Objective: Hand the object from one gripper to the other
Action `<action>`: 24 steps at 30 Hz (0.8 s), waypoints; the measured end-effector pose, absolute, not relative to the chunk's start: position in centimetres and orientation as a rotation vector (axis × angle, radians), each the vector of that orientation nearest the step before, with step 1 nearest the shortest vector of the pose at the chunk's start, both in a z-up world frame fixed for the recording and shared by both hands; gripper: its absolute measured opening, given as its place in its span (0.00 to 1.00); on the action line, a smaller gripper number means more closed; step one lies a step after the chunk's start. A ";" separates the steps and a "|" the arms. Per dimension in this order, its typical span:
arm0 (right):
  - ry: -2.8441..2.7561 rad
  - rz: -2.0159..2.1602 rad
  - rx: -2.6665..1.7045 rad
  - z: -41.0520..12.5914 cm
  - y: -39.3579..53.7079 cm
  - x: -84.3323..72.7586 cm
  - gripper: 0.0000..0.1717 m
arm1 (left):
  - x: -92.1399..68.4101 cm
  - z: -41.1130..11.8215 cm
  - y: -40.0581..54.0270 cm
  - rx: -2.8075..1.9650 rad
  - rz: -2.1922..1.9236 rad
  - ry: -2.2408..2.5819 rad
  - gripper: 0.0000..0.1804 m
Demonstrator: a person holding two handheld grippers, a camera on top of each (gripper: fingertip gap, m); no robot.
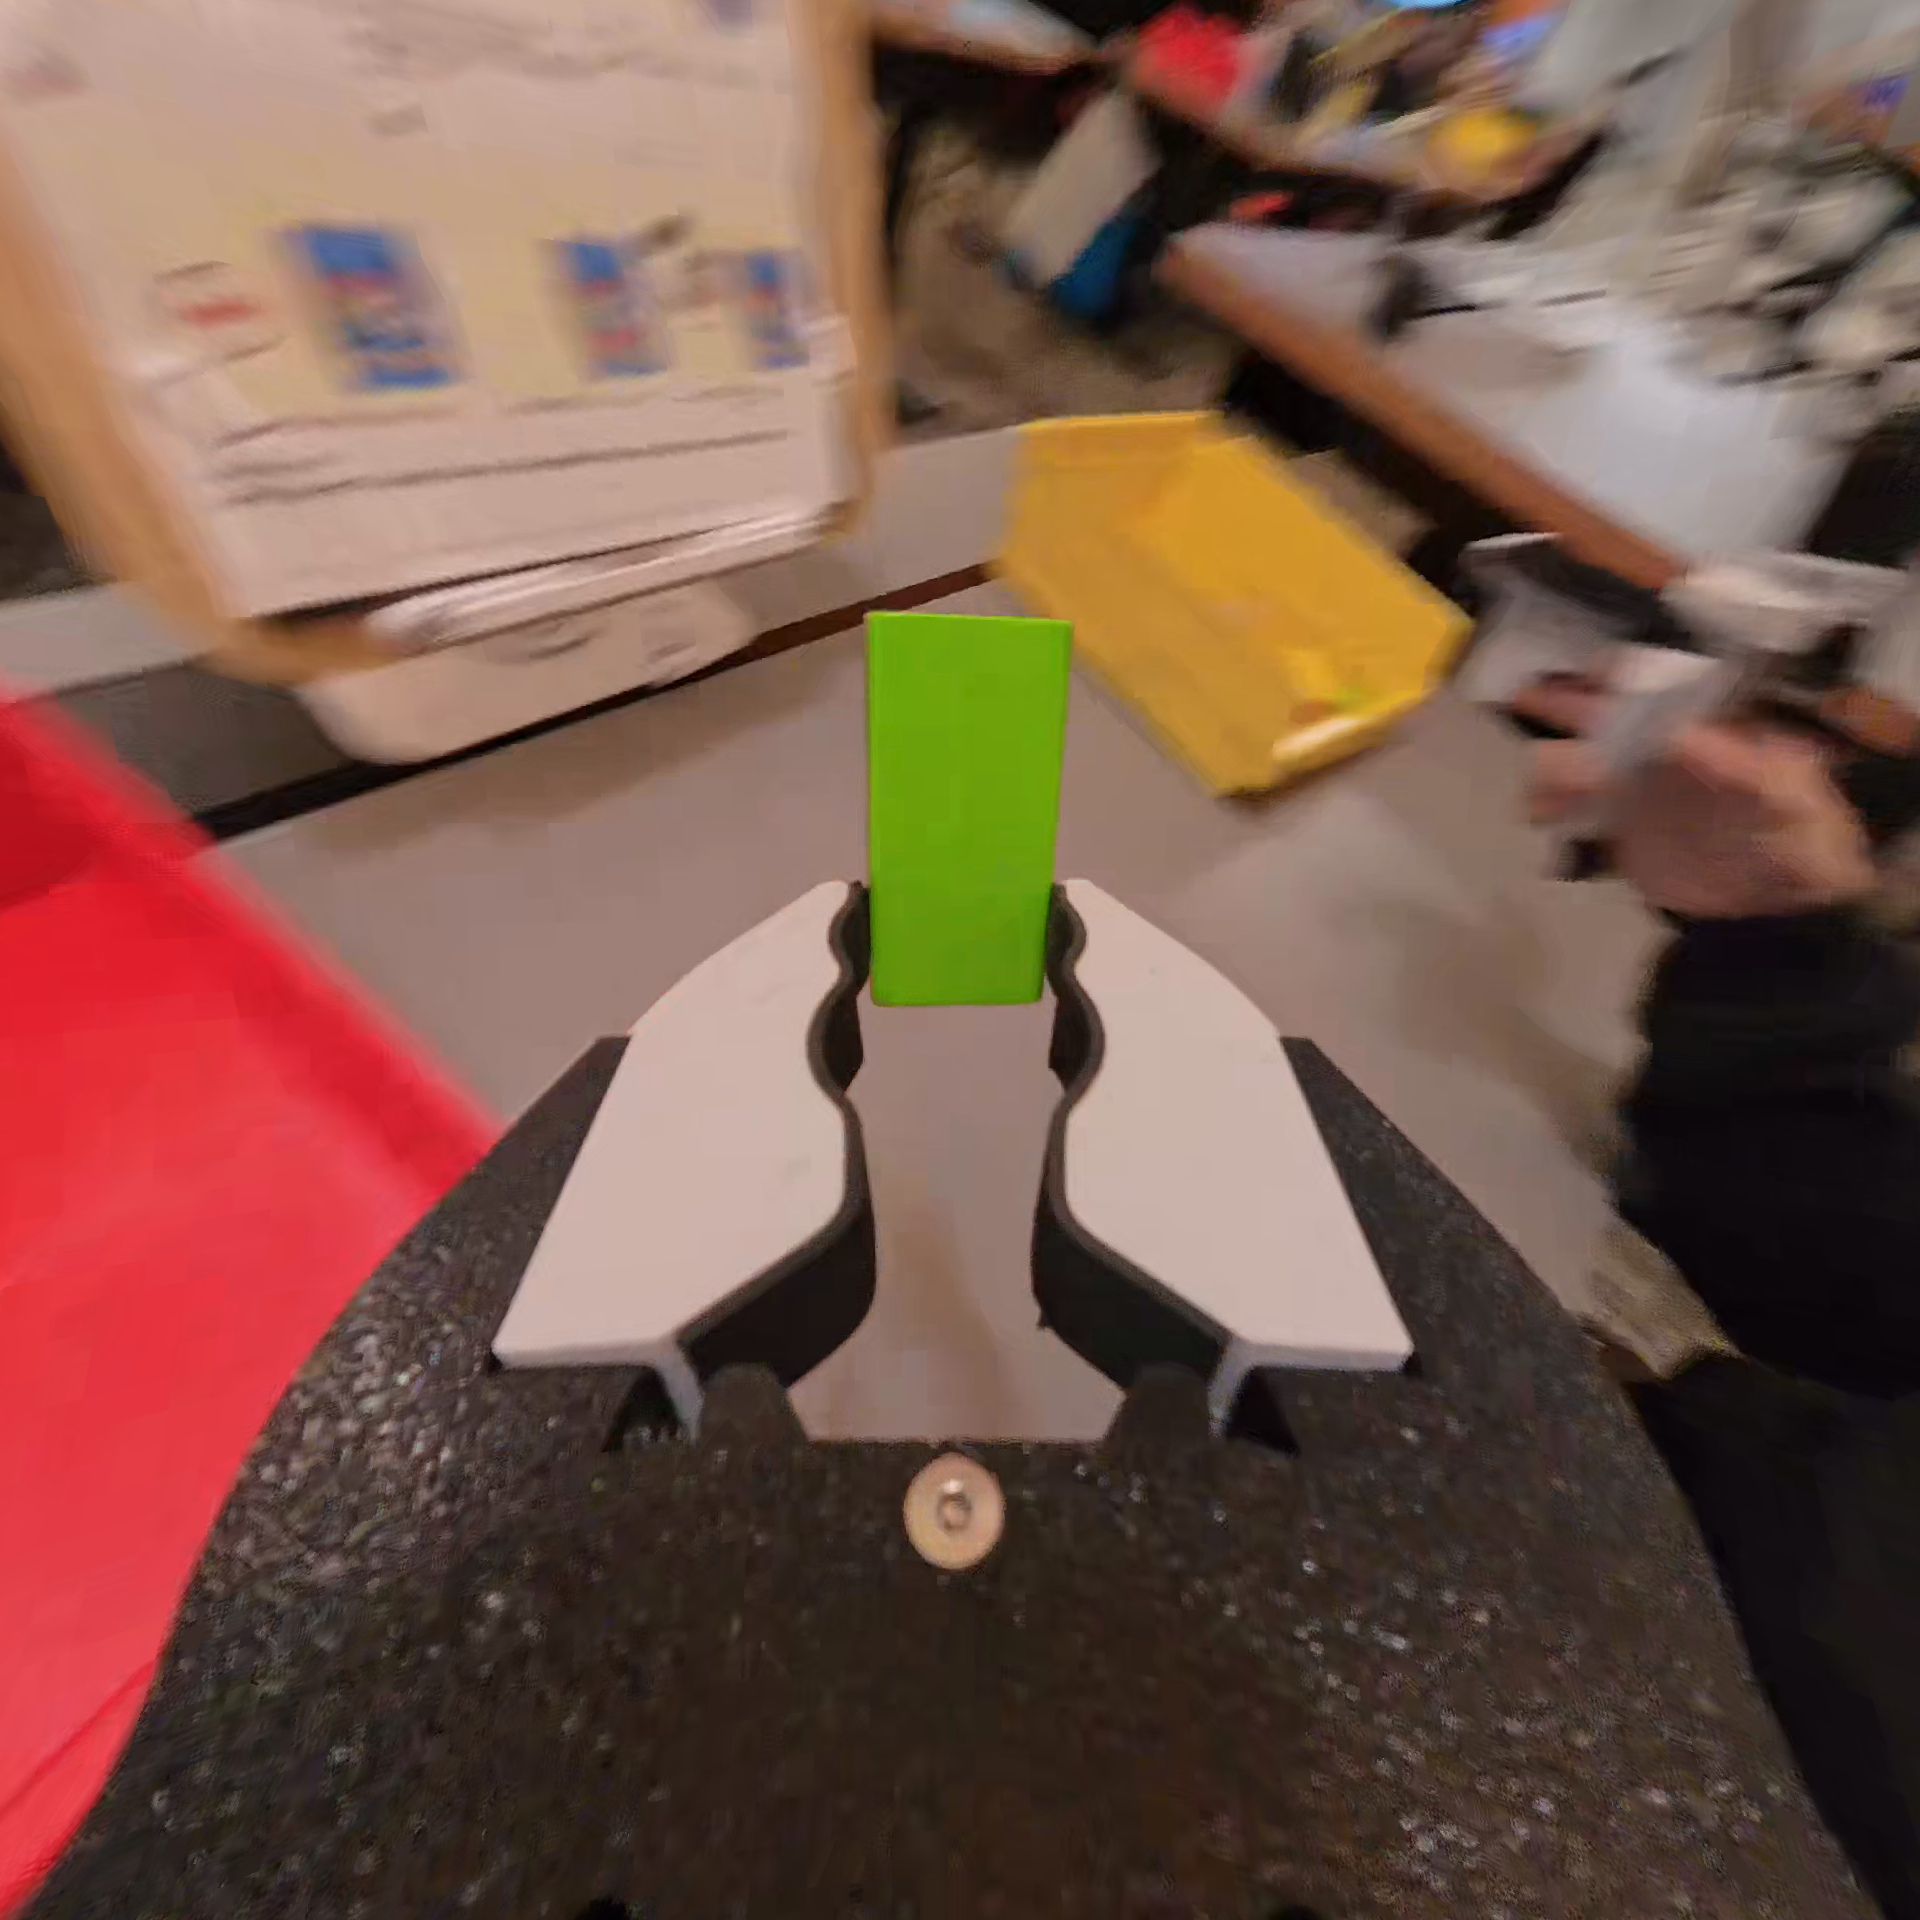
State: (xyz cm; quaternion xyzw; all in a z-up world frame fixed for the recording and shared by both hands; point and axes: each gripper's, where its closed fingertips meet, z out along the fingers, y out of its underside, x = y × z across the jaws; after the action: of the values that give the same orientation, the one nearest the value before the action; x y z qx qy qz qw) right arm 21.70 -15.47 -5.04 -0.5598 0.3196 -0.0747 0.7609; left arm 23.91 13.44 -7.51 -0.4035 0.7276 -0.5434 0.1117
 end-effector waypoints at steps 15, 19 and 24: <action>0.172 0.235 -1.334 -3.6 -3.3 11.5 0.33 | 10.6 -6.7 -4.4 -0.346 -2.074 2.448 0.18; 0.116 0.204 -1.357 -3.6 -3.3 10.9 0.21 | 10.3 -6.4 -5.0 -0.359 -2.105 2.439 0.18; 0.181 0.065 -1.413 -4.0 -4.3 12.7 0.21 | 12.2 -6.7 -4.7 -0.475 -2.002 2.306 0.17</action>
State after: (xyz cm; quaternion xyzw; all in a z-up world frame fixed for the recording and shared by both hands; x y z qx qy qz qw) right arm 12.70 -4.32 -4.04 -0.6481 0.0830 0.0297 0.7565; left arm 12.21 -4.70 -6.73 -0.1537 0.7459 -0.6476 0.0254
